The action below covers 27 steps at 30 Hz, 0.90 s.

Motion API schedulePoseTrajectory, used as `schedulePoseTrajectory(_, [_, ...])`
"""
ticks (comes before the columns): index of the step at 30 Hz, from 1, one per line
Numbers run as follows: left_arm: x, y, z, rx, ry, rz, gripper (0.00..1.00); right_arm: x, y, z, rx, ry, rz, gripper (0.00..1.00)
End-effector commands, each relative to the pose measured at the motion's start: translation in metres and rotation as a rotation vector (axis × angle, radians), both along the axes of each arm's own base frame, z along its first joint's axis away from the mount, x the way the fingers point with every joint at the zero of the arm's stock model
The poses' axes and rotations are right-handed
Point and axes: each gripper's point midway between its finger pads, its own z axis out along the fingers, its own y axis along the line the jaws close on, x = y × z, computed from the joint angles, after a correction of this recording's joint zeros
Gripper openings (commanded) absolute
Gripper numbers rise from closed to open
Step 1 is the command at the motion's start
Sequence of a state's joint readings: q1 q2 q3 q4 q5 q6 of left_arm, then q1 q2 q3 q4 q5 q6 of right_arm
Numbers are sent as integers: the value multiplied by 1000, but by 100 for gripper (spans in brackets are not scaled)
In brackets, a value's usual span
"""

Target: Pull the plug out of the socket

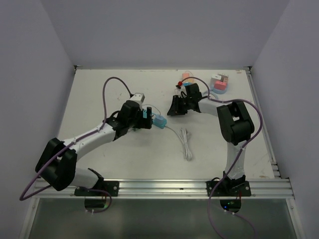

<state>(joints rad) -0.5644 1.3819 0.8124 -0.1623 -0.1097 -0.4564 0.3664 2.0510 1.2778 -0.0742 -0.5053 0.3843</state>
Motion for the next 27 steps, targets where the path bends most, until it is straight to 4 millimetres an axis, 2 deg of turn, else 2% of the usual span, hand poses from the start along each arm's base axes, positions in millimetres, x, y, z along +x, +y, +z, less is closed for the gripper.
schedulePoseTrajectory(1, [3, -47, 36, -74, -154, -140, 95, 8, 5, 29, 28, -103, 4, 34])
schedulePoseTrajectory(4, [12, -73, 51, -102, -249, -188, 96, 6, 9, 29, 36, -97, 13, 38])
schedulePoseTrajectory(12, [48, -97, 36, -53, -271, -204, 91, 3, 14, 32, 54, -96, 28, 43])
schedulePoseTrajectory(13, [50, -97, 28, -35, -258, -205, 89, 4, 14, 33, 56, -100, 31, 43])
schedulePoseTrajectory(17, [58, -96, 18, 1, -248, -182, 86, 2, 15, 31, 60, -90, 34, 44])
schedulePoseTrajectory(21, [56, -96, 2, 24, -224, -192, 81, 0, 17, 29, 69, -75, 39, 45])
schedulePoseTrajectory(27, [59, -97, -10, 36, -231, -192, 61, -2, 21, 30, 76, -79, 57, 45])
